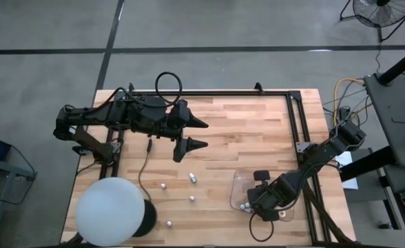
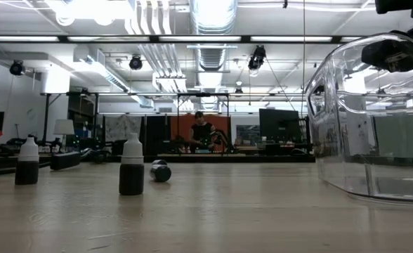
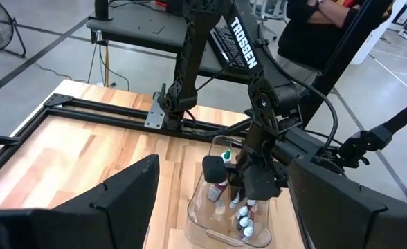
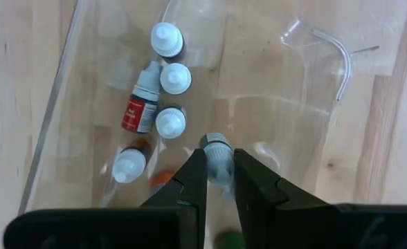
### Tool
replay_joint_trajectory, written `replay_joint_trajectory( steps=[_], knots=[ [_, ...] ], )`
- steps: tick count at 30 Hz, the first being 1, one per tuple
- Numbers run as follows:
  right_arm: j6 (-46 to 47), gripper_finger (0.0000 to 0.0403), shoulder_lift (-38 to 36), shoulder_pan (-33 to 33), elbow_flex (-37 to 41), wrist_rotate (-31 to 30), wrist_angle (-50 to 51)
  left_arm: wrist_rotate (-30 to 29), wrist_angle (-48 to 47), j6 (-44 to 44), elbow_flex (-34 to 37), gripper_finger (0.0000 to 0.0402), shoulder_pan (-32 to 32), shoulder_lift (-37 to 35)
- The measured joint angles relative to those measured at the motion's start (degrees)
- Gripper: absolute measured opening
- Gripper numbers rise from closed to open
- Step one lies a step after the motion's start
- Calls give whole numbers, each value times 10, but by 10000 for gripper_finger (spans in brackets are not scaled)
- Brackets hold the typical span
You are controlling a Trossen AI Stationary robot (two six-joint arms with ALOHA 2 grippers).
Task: Pick & Place food coloring
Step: Put the black food color into the transparent bin
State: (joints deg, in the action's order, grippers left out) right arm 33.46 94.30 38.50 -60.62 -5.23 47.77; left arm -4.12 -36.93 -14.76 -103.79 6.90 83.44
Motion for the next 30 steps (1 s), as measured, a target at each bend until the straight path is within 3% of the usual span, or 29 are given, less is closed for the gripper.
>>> replay_joint_trajectory(
  steps=[30],
  knots=[
    [-60,43,6,-5,-34,-8,40,0,1,9,0,289,0,0]
  ],
)
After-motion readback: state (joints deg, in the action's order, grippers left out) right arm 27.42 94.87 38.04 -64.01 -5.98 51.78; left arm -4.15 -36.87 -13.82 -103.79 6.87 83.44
